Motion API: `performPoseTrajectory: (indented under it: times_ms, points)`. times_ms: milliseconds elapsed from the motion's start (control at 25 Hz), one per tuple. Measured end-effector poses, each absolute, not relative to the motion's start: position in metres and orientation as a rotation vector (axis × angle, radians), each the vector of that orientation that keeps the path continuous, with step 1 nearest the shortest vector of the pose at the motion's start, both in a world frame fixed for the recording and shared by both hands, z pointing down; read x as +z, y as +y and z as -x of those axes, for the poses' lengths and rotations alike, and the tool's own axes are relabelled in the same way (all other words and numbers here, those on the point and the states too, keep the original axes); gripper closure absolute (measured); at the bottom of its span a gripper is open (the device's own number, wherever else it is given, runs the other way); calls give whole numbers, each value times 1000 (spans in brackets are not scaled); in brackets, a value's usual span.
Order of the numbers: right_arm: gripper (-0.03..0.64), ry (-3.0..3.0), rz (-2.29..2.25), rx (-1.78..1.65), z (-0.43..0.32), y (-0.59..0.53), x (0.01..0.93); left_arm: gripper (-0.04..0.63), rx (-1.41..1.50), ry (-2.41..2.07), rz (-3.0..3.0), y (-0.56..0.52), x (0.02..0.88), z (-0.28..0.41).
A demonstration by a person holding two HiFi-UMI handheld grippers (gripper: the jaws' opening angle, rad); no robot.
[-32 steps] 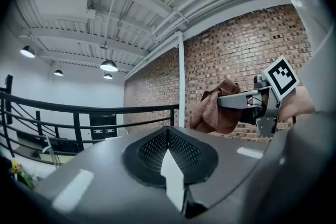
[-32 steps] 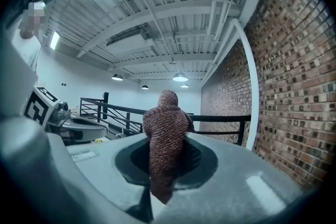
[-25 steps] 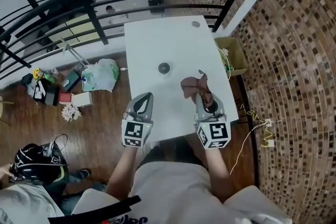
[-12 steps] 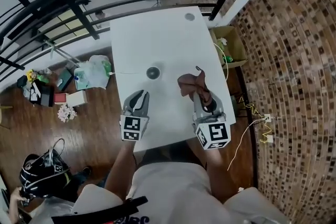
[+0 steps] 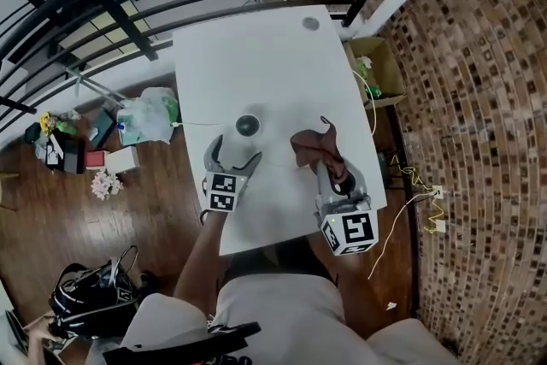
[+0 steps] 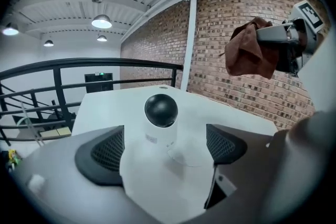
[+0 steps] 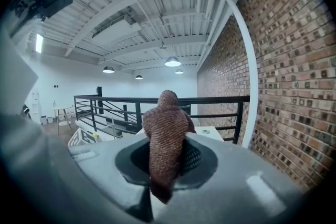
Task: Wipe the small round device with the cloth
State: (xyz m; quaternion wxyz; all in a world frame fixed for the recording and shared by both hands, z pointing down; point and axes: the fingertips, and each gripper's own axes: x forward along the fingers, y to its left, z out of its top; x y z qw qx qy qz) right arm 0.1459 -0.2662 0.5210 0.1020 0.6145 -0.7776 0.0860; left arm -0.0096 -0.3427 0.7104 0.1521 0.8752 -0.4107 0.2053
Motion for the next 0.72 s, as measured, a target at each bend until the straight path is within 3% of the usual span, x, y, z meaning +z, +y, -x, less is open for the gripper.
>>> performPoseTrajectory:
  times_ms: [280,720]
  points:
    - [586,-2262,-1846,266,-155,-266,528,96,596,-1214,-2500,-373,732,3]
    - [586,-2243,-1862,260,-172,-268,526,198,663,-1198,-2503,-396,746,-16]
